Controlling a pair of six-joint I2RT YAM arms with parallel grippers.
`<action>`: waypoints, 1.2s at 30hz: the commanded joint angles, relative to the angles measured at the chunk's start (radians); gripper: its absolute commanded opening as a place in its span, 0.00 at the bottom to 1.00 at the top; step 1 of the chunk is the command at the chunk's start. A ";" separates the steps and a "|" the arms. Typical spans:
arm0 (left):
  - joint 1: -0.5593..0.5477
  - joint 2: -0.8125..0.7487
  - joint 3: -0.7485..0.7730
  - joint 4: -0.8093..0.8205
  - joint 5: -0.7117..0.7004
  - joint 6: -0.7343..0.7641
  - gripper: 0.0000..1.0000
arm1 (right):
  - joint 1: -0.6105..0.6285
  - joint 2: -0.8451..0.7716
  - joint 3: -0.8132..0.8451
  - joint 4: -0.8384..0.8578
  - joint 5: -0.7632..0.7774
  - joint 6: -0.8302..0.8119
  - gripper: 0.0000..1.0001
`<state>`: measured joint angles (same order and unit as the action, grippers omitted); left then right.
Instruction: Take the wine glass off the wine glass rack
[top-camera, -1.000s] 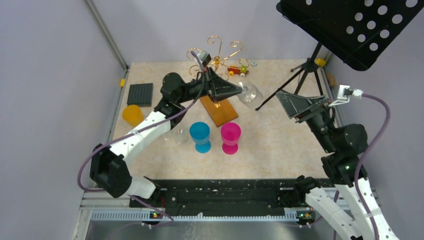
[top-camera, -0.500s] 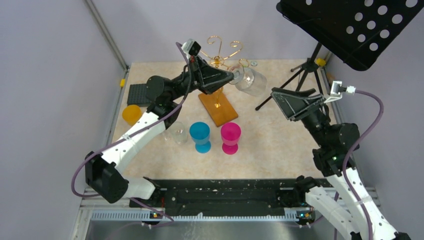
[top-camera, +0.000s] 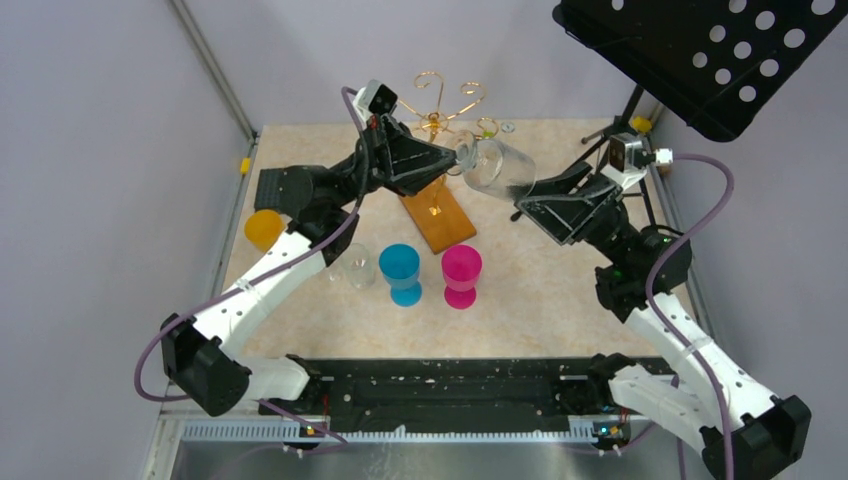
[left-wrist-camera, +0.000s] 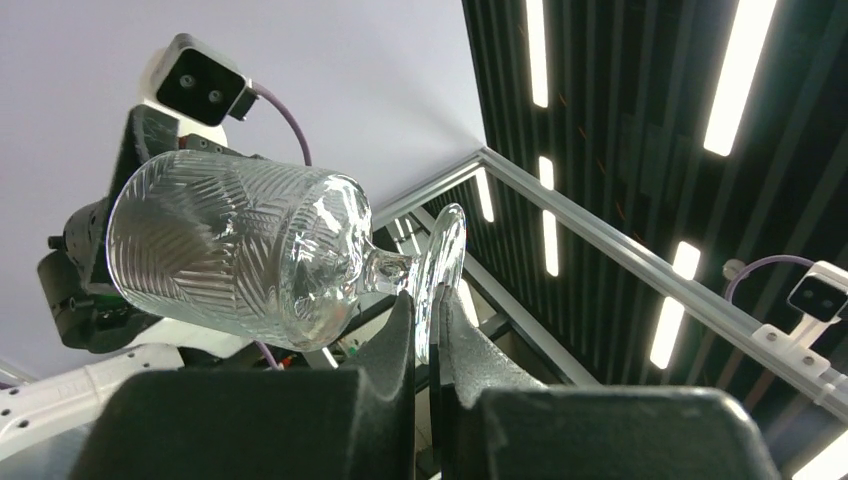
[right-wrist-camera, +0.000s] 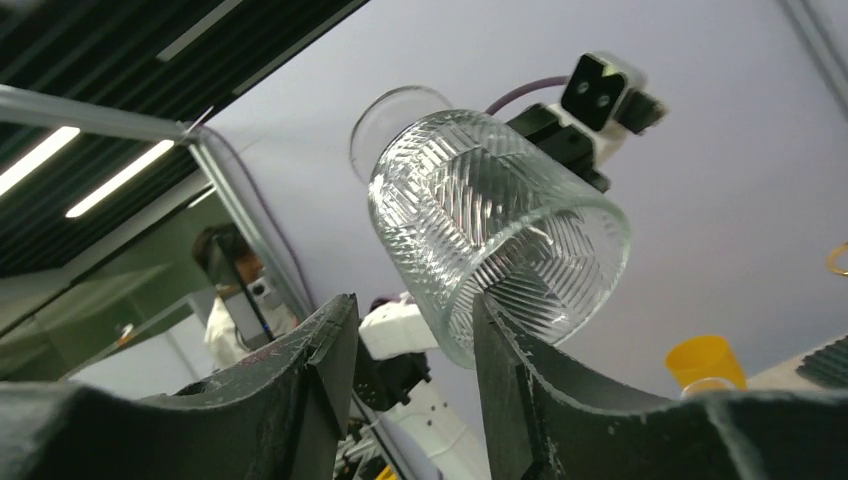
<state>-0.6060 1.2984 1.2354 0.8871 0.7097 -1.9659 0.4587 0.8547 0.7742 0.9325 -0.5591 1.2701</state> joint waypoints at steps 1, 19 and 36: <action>-0.005 -0.023 -0.006 0.139 -0.035 -0.056 0.00 | 0.084 0.018 0.068 0.177 -0.069 -0.041 0.43; -0.009 -0.035 -0.037 0.184 -0.049 -0.076 0.00 | 0.141 0.058 0.094 0.221 -0.028 -0.186 0.00; -0.006 -0.148 0.046 -0.457 0.007 0.687 0.80 | 0.143 -0.179 0.219 -0.641 0.321 -0.634 0.00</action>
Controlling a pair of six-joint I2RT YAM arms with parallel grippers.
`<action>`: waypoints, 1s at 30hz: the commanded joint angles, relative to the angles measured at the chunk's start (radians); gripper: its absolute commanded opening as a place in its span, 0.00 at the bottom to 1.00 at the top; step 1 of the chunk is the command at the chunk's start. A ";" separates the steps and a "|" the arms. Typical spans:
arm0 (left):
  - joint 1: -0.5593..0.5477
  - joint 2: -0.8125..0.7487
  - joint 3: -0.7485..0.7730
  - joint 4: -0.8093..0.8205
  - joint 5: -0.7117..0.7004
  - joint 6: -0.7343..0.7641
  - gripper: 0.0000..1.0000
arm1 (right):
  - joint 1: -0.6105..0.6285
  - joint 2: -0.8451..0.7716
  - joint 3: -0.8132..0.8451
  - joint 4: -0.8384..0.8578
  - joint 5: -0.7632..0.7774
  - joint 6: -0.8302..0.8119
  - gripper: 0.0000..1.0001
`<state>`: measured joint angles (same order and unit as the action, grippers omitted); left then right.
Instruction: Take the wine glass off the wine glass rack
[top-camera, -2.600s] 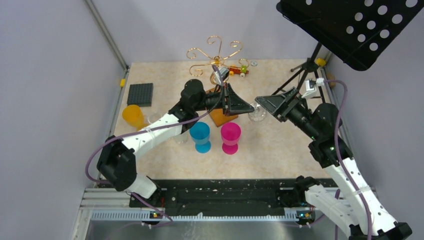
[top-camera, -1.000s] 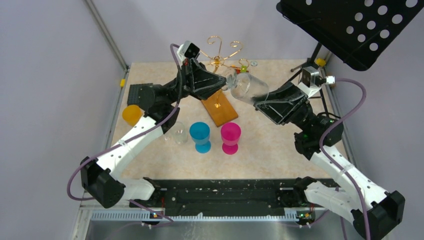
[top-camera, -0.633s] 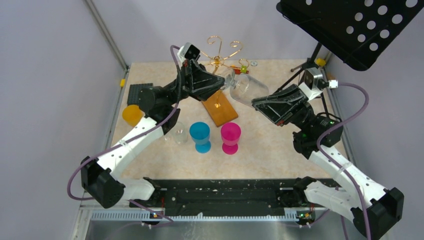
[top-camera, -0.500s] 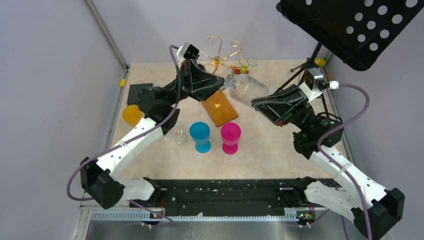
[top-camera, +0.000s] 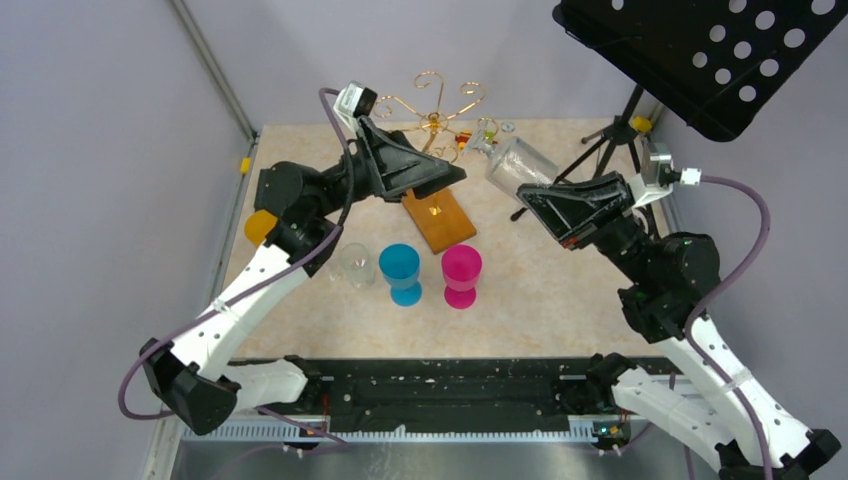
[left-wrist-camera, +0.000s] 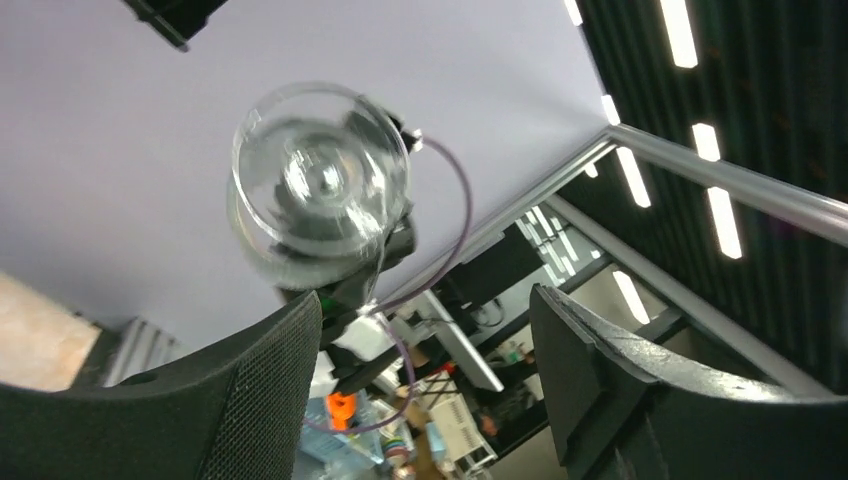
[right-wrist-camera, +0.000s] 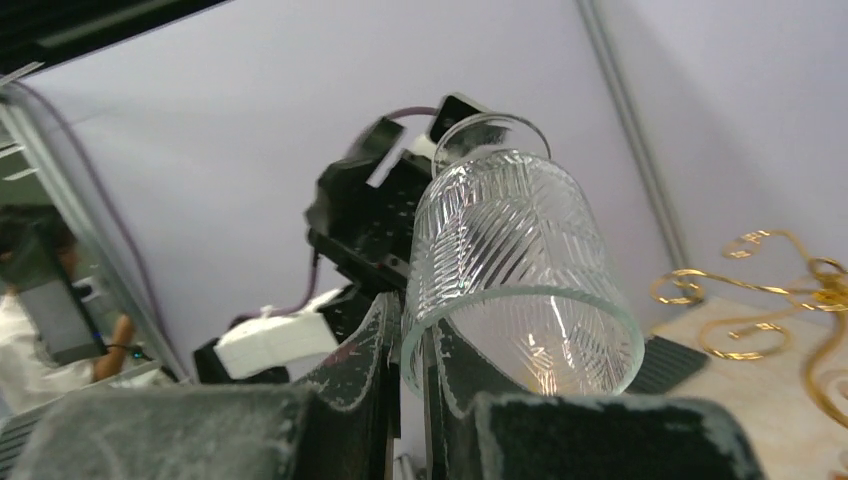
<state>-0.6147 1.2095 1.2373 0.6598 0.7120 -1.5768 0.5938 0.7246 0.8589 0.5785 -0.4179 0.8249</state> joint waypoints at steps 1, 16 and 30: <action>0.003 -0.067 0.048 -0.302 -0.006 0.363 0.80 | 0.009 -0.054 0.155 -0.360 0.212 -0.216 0.00; 0.003 -0.160 0.184 -1.177 -0.457 1.136 0.89 | 0.008 0.081 0.570 -1.299 0.545 -0.452 0.00; 0.002 -0.252 0.187 -1.388 -0.632 1.302 0.89 | 0.008 0.341 0.492 -1.418 0.546 -0.566 0.00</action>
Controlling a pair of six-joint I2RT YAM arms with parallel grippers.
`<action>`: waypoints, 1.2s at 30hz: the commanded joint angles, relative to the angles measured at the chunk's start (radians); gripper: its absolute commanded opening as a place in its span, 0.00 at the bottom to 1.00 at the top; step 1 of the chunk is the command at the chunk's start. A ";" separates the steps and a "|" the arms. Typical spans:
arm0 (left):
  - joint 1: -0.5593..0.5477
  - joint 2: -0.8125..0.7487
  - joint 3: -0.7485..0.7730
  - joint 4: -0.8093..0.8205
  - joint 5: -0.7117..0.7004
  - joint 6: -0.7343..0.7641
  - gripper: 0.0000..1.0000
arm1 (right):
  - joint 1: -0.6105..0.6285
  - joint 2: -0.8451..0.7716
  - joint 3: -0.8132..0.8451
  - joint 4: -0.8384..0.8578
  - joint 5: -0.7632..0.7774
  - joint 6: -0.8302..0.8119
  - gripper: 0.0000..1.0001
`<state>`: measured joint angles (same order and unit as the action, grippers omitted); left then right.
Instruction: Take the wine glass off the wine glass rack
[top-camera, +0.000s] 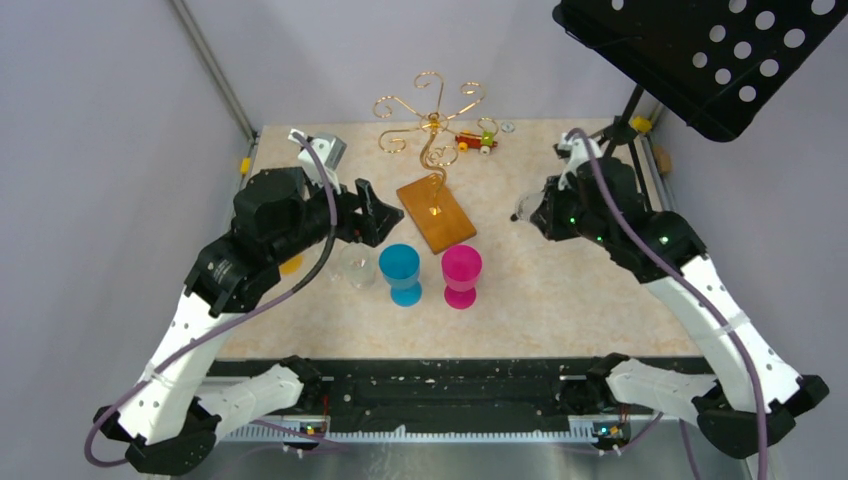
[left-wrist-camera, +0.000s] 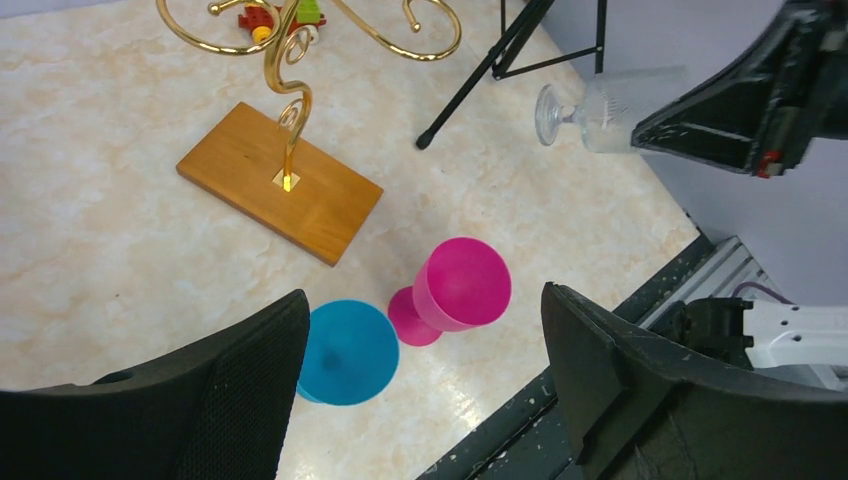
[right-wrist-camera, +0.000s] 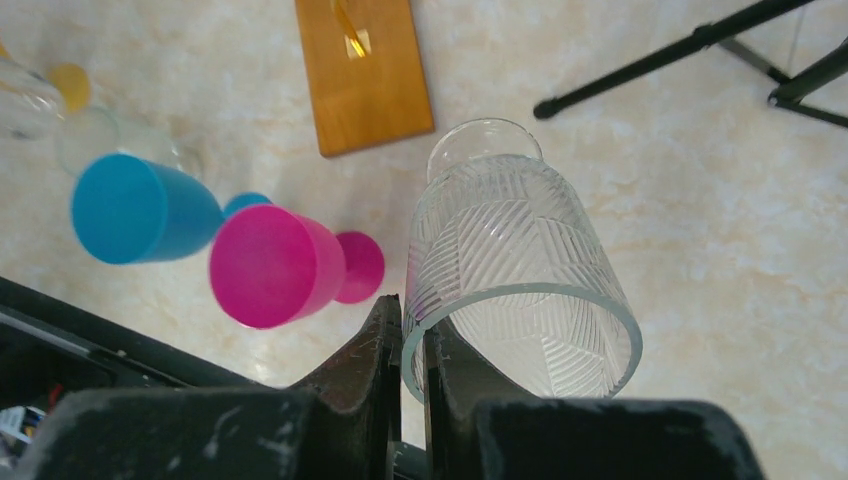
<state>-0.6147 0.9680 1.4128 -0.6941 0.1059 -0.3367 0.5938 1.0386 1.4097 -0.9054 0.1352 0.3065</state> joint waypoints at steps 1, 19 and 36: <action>0.003 -0.011 0.007 -0.036 -0.024 0.063 0.89 | 0.008 0.049 -0.082 0.082 -0.031 -0.047 0.00; 0.003 -0.009 -0.028 -0.039 -0.007 0.070 0.89 | 0.008 0.303 -0.256 0.090 -0.255 -0.090 0.00; 0.003 -0.066 0.039 -0.164 -0.301 -0.012 0.89 | 0.006 0.435 -0.256 0.085 -0.238 -0.090 0.05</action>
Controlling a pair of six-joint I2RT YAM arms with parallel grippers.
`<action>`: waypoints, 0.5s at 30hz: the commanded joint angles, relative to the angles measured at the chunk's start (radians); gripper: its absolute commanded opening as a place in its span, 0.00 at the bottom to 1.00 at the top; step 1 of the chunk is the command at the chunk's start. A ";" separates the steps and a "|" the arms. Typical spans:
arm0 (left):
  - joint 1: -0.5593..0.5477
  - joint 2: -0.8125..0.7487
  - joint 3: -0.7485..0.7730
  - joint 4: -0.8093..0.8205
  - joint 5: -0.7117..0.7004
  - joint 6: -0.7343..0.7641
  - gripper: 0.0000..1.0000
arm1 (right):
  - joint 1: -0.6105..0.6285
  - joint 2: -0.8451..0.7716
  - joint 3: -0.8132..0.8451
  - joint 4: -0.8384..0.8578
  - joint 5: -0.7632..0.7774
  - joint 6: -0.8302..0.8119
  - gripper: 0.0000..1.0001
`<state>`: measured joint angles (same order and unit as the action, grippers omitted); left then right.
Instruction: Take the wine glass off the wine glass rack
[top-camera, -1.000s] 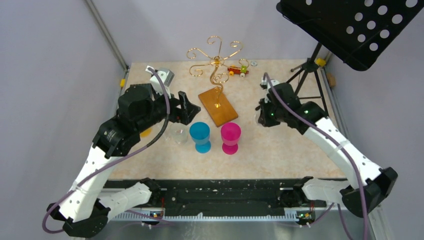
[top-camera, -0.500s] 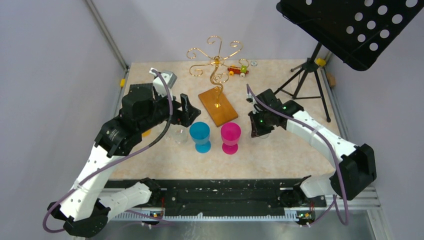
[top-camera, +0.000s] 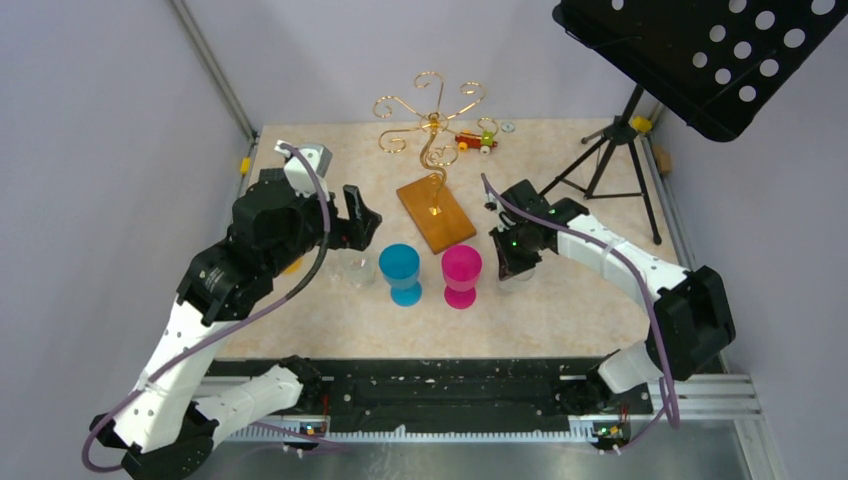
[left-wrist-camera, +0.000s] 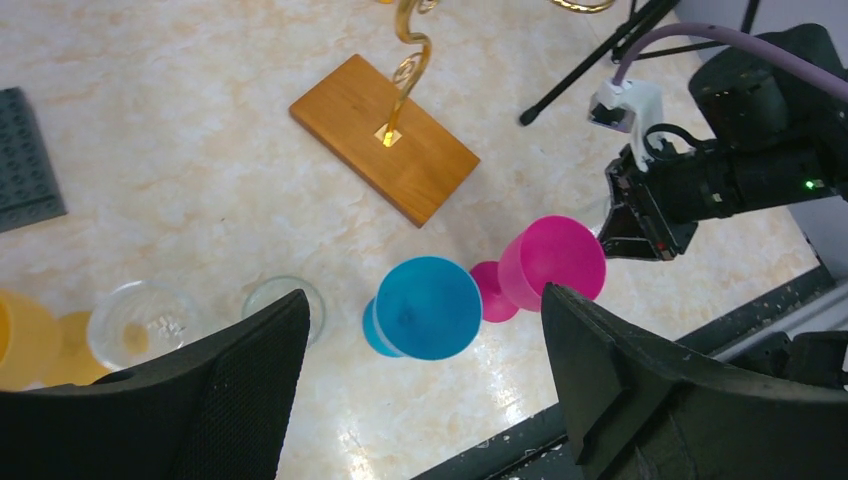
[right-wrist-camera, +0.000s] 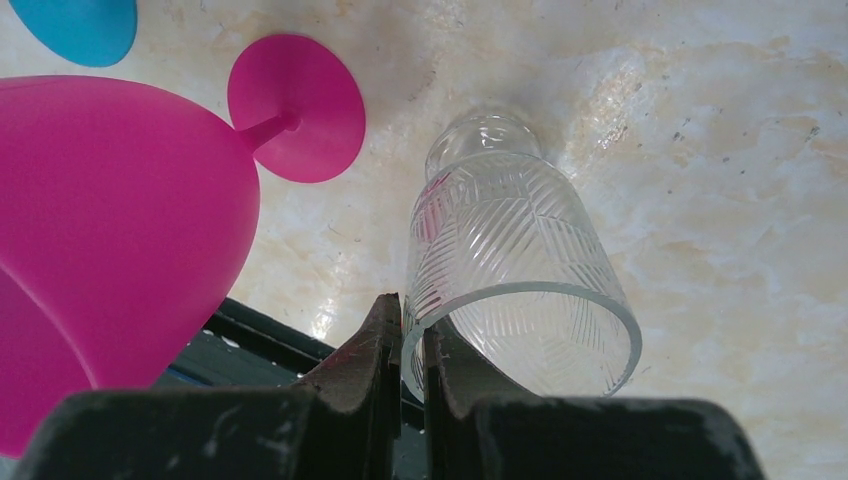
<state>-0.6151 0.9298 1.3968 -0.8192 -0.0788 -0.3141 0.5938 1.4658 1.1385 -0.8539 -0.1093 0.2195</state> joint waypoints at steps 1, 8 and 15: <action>0.003 -0.031 0.060 -0.050 -0.126 -0.041 0.89 | 0.006 0.013 0.016 0.034 0.008 -0.003 0.07; 0.002 -0.035 0.098 -0.141 -0.219 -0.085 0.93 | 0.006 0.014 0.042 0.022 0.034 0.002 0.31; 0.003 -0.082 0.118 -0.196 -0.260 -0.107 0.95 | 0.006 -0.092 0.076 0.047 0.003 0.023 0.41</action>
<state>-0.6147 0.8867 1.4719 -0.9810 -0.2874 -0.3969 0.5938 1.4723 1.1465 -0.8448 -0.0990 0.2283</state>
